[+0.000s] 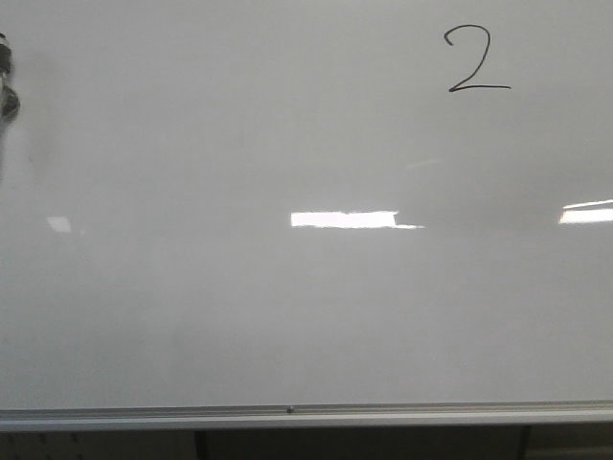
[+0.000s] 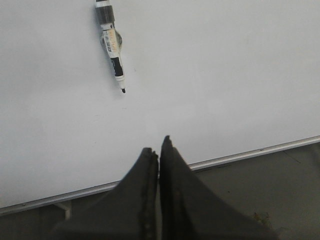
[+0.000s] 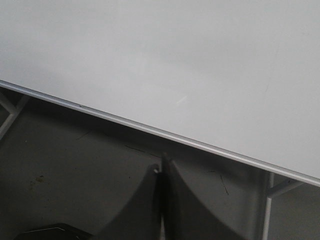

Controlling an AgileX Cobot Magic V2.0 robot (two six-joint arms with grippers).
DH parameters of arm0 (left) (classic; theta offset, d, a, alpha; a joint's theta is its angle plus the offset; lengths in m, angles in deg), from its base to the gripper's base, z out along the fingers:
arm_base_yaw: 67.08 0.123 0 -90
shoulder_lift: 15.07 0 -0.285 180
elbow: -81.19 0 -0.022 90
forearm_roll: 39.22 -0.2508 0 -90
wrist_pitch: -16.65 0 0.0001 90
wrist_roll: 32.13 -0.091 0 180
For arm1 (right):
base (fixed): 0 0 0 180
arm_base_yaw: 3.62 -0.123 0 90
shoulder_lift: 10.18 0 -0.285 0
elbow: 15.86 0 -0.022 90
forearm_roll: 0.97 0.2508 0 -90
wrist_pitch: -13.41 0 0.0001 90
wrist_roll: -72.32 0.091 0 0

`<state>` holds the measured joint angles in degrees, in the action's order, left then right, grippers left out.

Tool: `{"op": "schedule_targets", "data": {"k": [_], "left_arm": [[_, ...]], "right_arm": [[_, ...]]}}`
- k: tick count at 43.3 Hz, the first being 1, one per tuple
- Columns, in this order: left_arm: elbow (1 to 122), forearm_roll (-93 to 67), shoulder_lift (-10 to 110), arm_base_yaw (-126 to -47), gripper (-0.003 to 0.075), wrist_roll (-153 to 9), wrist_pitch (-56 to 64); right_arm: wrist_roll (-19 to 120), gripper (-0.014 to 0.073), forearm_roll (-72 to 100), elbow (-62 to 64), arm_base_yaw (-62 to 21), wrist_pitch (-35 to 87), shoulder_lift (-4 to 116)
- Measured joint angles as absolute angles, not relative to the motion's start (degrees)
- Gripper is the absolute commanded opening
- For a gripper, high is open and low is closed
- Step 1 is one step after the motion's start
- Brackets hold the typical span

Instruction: Write number 2 on whiteboard

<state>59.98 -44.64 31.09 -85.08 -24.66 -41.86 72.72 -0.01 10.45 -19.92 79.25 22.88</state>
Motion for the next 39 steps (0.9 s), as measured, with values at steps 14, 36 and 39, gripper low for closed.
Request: {"op": "schedule_targets", "data": {"k": [14,36,39], "left_arm": [[60.0,-44.6,31.1,-85.1,-0.002,-24.7,-41.9],[60.0,-44.6,31.1,-85.1,-0.002,-24.7,-41.9],[59.8,-45.1,30.5,-85.1,-0.0019,-24.9,-41.7]], "right_arm": [[72.7,-0.0069,0.0,10.5,-19.9,78.1,22.9],[72.7,-0.0069,0.0,10.5,-19.9,78.1,22.9],[72.7,-0.0069,0.0,10.5,-19.9,78.0,22.9]]}}
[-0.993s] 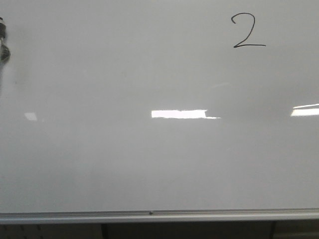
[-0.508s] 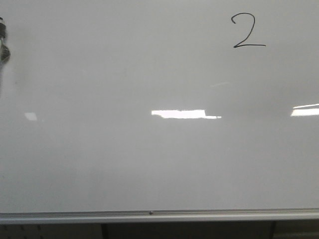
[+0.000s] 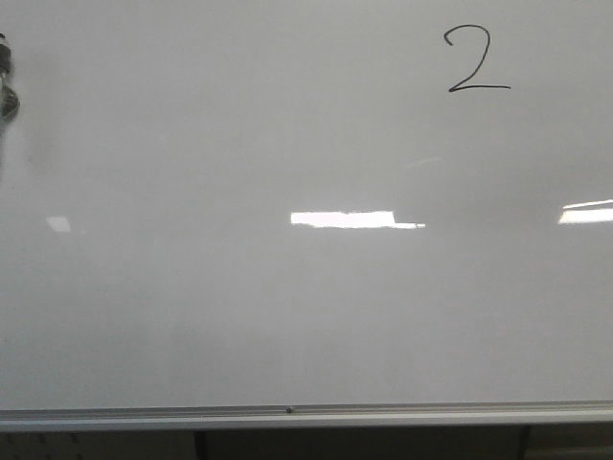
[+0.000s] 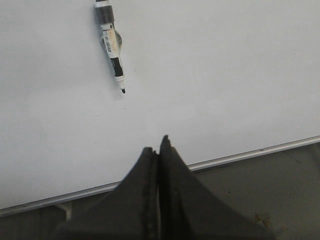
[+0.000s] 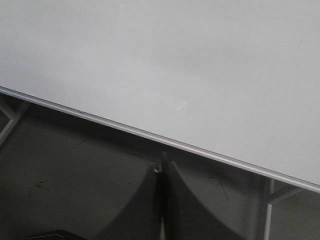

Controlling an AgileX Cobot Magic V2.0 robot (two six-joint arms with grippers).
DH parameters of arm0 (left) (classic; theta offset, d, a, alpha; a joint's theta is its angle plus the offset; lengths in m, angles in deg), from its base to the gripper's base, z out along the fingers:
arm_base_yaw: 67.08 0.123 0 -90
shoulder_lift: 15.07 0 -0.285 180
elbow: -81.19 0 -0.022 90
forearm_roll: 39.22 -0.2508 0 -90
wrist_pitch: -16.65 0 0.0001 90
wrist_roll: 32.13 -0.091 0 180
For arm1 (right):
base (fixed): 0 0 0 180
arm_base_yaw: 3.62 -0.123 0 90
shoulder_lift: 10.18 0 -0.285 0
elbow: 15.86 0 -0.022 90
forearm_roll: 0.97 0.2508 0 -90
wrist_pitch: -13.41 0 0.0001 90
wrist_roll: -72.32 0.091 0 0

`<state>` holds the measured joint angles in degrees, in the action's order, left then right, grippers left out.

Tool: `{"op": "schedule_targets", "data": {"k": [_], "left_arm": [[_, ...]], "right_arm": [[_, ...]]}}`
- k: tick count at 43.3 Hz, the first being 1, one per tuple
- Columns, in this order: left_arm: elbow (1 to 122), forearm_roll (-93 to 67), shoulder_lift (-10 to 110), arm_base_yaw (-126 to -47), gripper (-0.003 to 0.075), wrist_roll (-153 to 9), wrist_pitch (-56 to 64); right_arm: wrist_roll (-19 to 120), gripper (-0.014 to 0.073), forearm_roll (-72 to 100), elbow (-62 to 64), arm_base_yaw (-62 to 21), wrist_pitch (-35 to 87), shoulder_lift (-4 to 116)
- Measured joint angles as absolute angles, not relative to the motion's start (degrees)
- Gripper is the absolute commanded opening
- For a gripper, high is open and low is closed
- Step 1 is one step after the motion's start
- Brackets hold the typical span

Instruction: Write number 2 on whiteboard

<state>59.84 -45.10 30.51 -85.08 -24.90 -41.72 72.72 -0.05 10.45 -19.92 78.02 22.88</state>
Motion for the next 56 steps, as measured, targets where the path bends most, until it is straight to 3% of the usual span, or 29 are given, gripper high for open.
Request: {"op": "schedule_targets", "data": {"k": [8,24,38,56], "left_arm": [[54.8,-47.6,24.4,-81.4,-0.0019,-25.9,-37.3],[26.3,-36.1,4.7,-70.9,-0.0019,-35.9,-13.9],[6.4,-35.7,-7.1,-69.0,-0.0019,-36.5,3.7],[3.6,-35.6,-7.4,-66.8,-0.0019,-36.5,13.7]], "right_arm": [[72.7,-0.0069,0.0,10.5,-19.9,78.0,22.9],[72.7,-0.0069,0.0,10.5,-19.9,78.0,22.9],[72.7,-0.0069,0.0,10.5,-19.9,78.0,22.9],[72.7,-0.0069,-0.1,10.5,-19.9,78.0,22.9]]}}
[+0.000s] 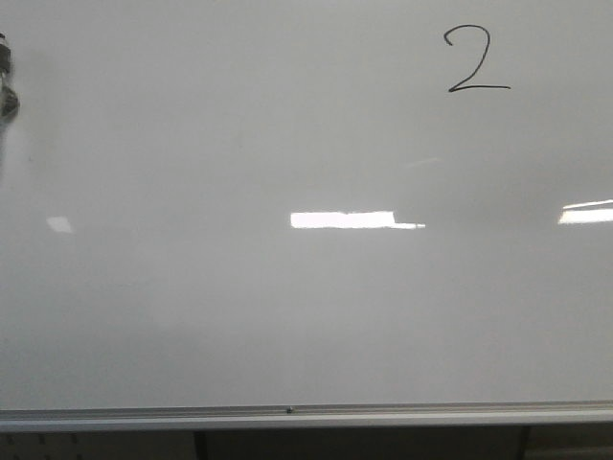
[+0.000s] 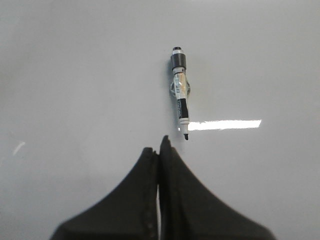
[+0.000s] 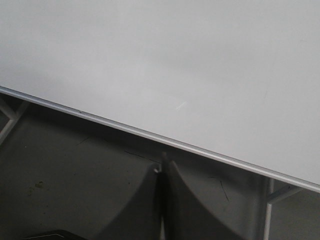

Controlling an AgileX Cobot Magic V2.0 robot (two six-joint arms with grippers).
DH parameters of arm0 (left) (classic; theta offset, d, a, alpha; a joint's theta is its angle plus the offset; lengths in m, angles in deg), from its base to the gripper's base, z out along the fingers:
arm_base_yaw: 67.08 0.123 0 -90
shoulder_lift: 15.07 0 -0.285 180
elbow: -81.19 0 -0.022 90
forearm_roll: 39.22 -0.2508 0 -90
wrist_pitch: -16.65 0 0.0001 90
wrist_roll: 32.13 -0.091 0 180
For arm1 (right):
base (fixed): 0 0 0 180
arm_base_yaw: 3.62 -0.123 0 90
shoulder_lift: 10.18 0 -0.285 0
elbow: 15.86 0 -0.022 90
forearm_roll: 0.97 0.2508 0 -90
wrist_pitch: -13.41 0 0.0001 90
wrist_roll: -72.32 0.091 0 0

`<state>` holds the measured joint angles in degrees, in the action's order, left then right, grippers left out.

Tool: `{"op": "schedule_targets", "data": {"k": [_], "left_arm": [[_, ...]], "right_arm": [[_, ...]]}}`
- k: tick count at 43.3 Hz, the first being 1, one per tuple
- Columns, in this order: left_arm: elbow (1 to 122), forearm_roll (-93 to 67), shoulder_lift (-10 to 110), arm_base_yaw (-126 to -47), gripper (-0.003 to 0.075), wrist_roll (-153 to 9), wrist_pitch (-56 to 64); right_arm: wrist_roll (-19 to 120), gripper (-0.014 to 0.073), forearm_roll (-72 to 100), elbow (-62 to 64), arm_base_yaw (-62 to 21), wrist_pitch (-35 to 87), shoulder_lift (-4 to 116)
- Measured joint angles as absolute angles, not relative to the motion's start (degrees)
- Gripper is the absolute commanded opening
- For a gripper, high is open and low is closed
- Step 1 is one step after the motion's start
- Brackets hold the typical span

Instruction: Write number 2 on whiteboard

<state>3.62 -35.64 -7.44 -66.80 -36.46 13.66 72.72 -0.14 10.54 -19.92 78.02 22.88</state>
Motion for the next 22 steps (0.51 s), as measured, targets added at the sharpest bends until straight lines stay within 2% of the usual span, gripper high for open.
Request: {"op": "schedule_targets", "data": {"k": [22], "left_arm": [[3.6,-35.6,-7.4,-67.6,-0.0019,-36.5,18.4]], "right_arm": [[72.7,-0.0069,-0.1,10.5,-19.9,78.0,22.9]]}}
